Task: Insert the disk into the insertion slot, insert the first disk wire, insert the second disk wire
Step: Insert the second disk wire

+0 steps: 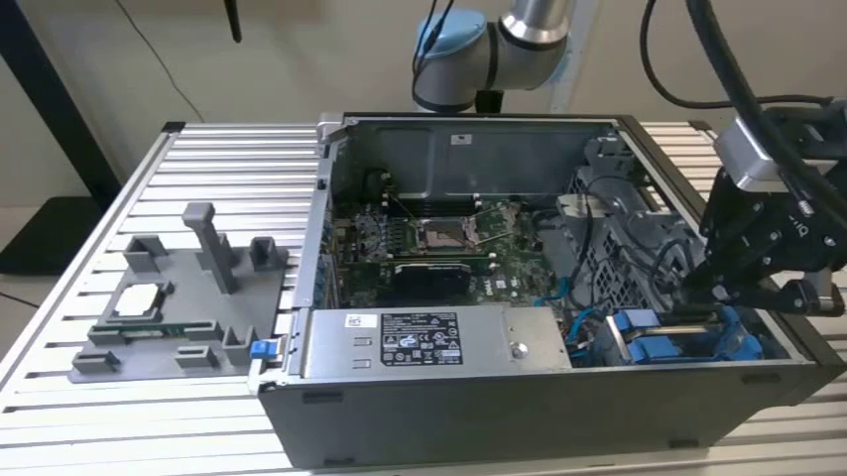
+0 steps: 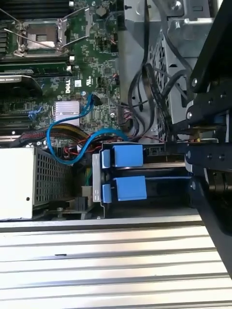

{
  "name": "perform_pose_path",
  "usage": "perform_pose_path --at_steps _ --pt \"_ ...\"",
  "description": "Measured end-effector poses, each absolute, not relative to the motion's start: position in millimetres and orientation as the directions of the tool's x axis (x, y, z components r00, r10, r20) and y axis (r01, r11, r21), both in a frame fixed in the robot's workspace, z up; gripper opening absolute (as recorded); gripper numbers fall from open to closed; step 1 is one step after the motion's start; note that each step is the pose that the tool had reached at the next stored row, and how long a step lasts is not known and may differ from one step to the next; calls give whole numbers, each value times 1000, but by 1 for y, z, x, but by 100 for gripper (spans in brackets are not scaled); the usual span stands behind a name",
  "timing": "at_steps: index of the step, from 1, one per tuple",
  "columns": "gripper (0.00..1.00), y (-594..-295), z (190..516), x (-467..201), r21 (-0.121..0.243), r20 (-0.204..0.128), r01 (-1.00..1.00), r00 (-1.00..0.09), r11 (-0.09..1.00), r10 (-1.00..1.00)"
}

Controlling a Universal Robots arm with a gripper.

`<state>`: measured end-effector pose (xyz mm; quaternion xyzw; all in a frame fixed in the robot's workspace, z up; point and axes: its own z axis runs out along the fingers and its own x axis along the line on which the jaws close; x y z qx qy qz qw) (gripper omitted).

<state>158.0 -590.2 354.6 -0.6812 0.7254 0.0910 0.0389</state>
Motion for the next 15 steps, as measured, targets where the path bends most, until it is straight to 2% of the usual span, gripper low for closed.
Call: perform_pose_path --at_steps 5,15 --pt "100 -590 371 158 79 -184 -995 -69 55 -980" --pt "100 -590 372 158 79 -185 -995 -69 55 -980"
